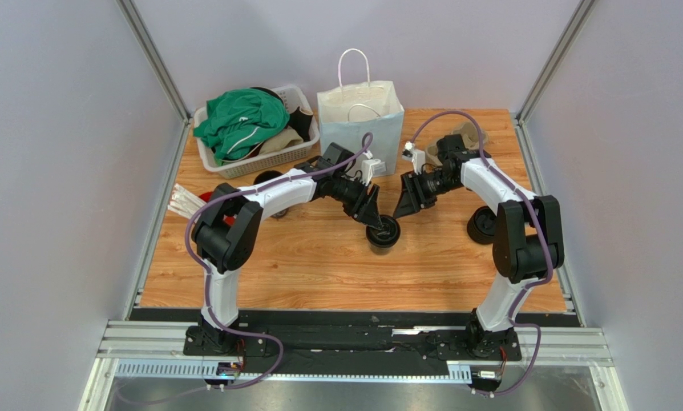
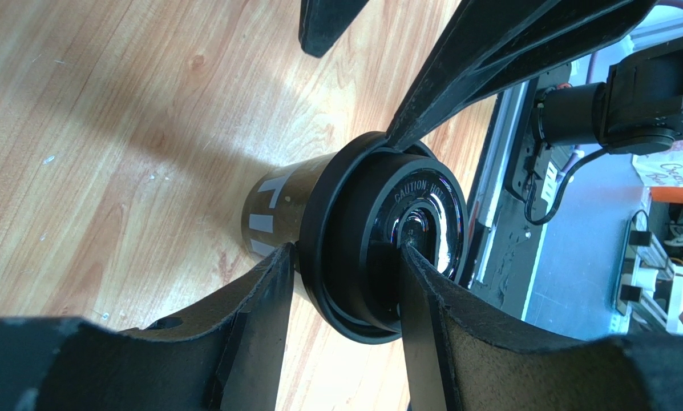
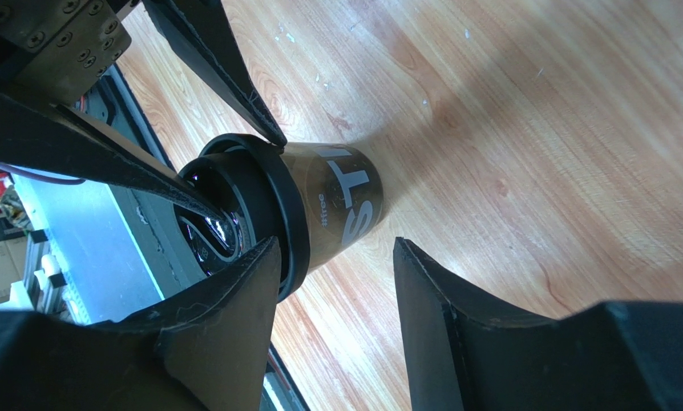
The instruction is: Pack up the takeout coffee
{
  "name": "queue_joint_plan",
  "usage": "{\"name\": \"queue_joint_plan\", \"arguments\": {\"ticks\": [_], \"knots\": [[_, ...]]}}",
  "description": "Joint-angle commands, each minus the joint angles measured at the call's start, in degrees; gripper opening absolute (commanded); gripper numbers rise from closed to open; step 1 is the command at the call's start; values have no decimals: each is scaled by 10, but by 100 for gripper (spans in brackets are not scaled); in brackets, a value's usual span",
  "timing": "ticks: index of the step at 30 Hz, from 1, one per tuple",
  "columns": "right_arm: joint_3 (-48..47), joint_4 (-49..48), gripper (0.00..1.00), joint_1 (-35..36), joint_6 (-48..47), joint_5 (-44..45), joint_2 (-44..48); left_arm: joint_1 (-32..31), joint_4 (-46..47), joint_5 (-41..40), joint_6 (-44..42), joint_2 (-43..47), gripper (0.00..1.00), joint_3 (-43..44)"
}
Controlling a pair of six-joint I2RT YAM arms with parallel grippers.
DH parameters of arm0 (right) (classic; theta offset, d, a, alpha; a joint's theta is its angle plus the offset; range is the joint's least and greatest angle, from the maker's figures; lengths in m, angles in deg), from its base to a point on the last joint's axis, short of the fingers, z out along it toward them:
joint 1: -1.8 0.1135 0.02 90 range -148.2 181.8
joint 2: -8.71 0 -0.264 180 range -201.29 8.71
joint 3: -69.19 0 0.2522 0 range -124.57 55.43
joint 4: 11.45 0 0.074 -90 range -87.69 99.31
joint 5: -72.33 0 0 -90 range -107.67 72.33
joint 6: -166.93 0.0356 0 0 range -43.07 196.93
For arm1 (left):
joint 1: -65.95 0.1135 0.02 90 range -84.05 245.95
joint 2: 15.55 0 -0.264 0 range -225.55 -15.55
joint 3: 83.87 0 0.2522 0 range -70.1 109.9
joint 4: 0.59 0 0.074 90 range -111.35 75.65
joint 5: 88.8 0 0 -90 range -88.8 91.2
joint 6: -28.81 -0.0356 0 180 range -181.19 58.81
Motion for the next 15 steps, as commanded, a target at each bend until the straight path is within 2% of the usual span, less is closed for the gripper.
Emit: {"name": "queue_joint_plan", "arguments": {"ticks": [1,11,15], "knots": [[5,-11,54,4,-4,-25,-14,-16,-64,-101,-53,-47,54,-19],[9,-21,54,24,1,-16,-23,-21,-66,-111,-54,-47,54,-19],[18,-31,54,33,-1,28,-17,-22,-66,-115,-54,-50,54,-19]]}}
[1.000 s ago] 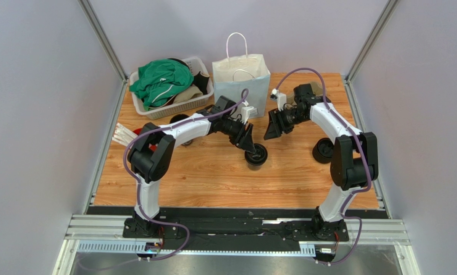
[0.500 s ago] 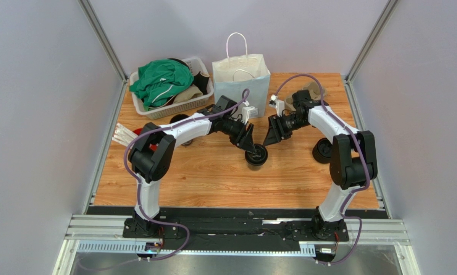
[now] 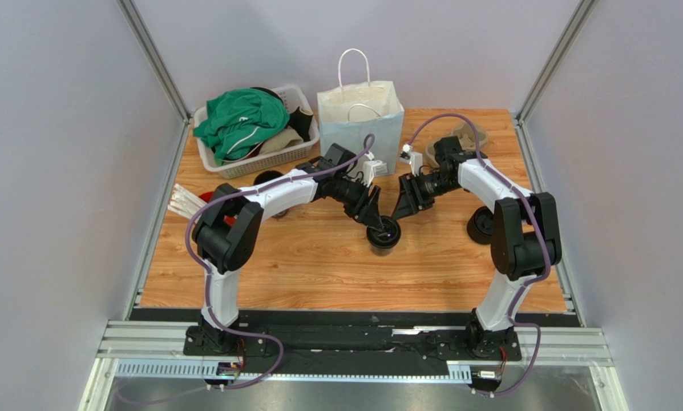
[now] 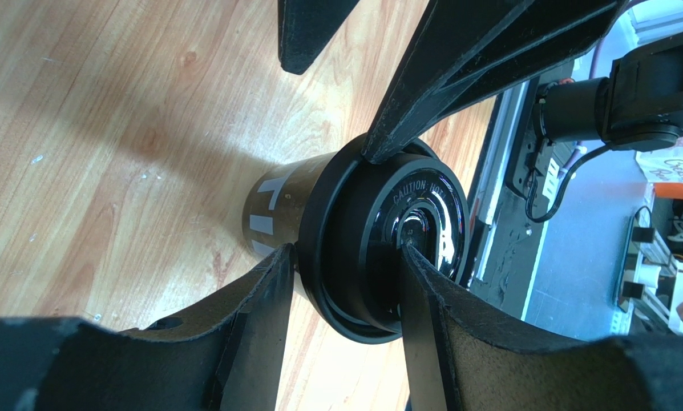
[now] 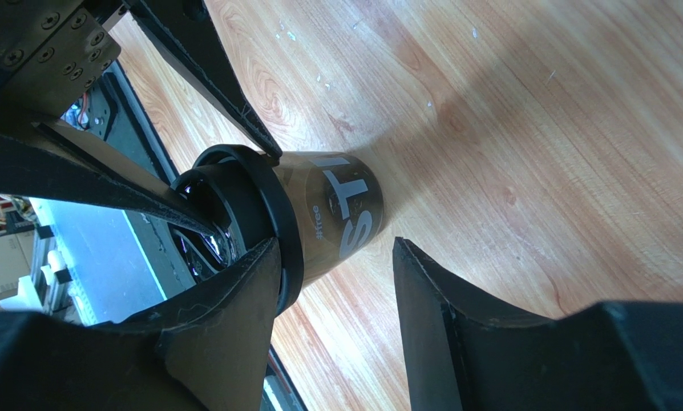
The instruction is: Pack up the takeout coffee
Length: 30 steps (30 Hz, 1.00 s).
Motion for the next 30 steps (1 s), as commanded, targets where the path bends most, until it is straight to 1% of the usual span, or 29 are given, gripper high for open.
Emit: {"name": "queue_joint_plan", "arguments": {"ticks": [1,4,8,9,15,20,27,30], "knots": [[14,-25,54,27,-5,61,0,-15,-60,-111,-51,-51,54,-21],[21,-22,54,34,-20,114,-1,-15,-64,-115,-53,-52,54,-20],[28,-10,54,43,-42,153,-5,-17,-67,-121,-53,-52,54,-19],[30,-10,54,46,-45,179,-4,-17,-68,-123,-53,-51,54,-19],[44,-6,54,68,-66,224,0,-17,-72,-130,-54,-51,54,-19],[36,-8,56,68,-62,216,24,-16,-72,-134,-55,-48,54,-18],[-26,9,59,67,-46,196,65,-16,-72,-134,-56,-47,54,-18],[-37,15,61,67,-41,187,85,-16,-73,-130,-56,-44,54,-15]]}}
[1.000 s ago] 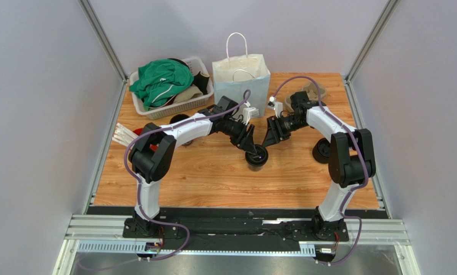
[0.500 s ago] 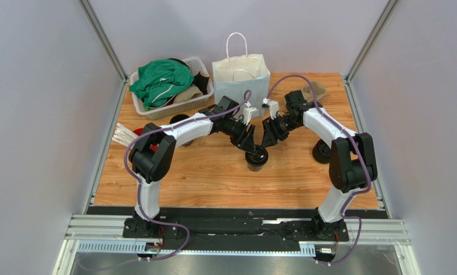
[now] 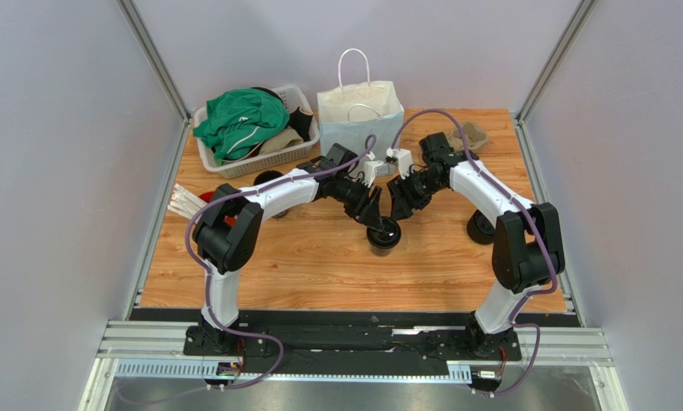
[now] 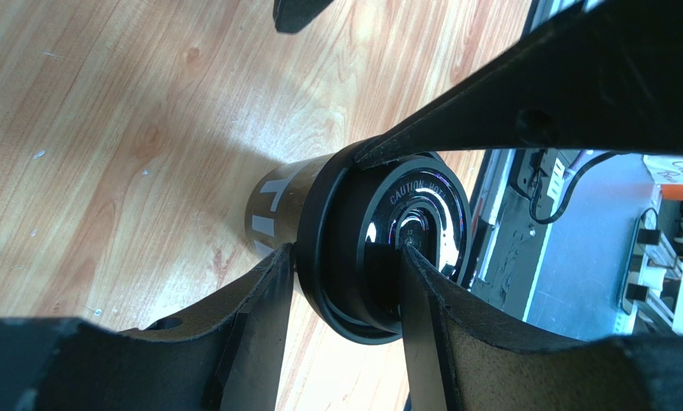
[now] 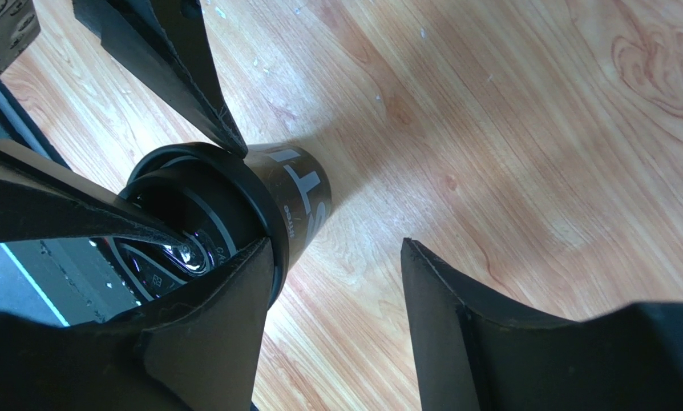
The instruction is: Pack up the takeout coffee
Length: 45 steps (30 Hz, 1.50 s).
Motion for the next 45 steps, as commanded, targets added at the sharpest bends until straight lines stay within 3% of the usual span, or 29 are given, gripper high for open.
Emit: {"name": "queue_joint_plan", "arguments": {"ticks": [1,6,23,26,27,41,45], "knots": [[-33,17,62,2,-9,18,43,-12,-59,-114,-55,-43,54,-18],[-35,17,66,1,-10,8,83,-11,-63,-111,-60,-36,55,-10],[68,-11,69,20,-47,10,204,8,-105,-83,-92,14,80,60],[78,-15,69,37,-54,26,218,10,-113,-73,-101,28,85,75],[81,-18,69,42,-57,35,221,12,-113,-67,-103,32,93,78],[123,-61,69,89,-63,47,254,52,-104,9,-103,118,95,97],[137,-84,68,95,-60,52,263,80,-140,8,-126,151,95,112]]}}
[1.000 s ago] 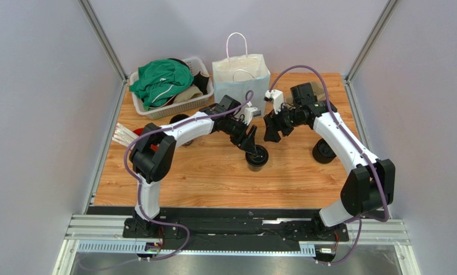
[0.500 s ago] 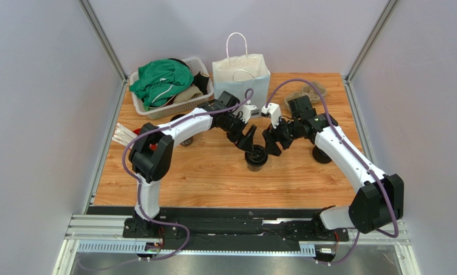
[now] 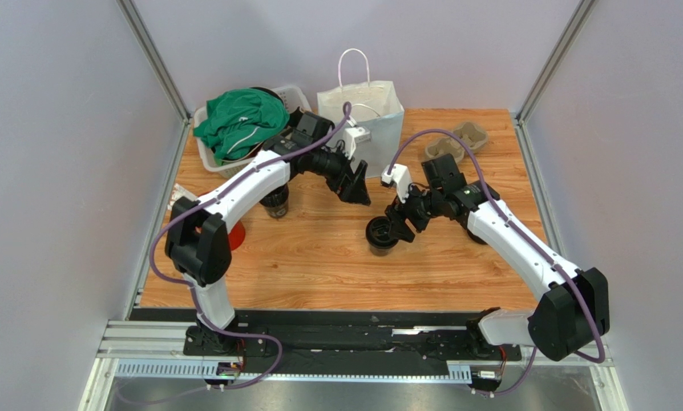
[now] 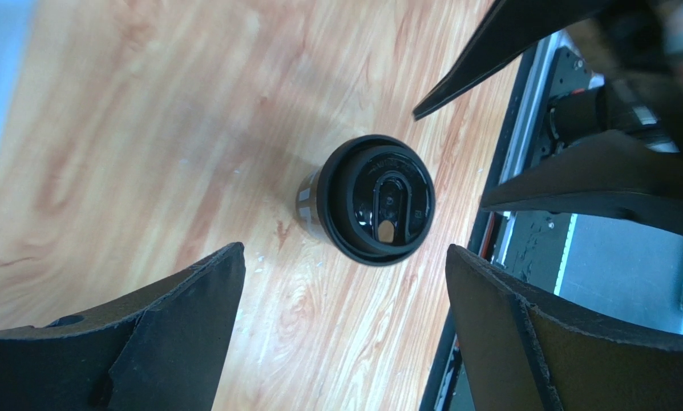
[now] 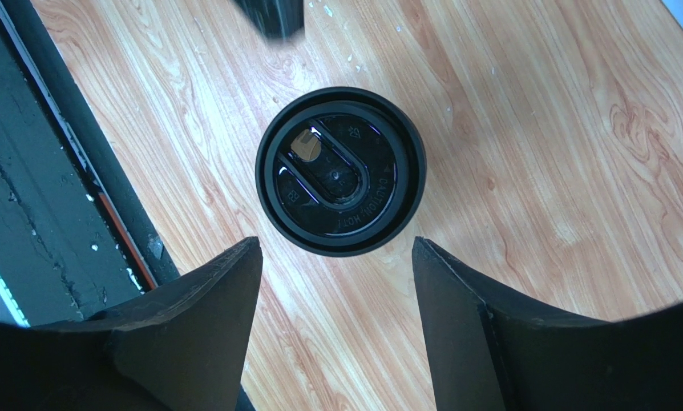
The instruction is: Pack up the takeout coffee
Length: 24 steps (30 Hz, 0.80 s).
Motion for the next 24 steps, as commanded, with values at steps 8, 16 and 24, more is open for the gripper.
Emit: {"name": "queue_joint_plan", "arguments": {"ticks": [8,16,24], "knots": [[32,-83,68,7,-5,38,51,57,-69,-89,-100,166,96,15],[46,-120,70,6,15,86,73,118,-83,-253,-133,314,99,-56],[46,-129,78,7,29,94,100,186,-115,-269,-157,480,99,-129]]}}
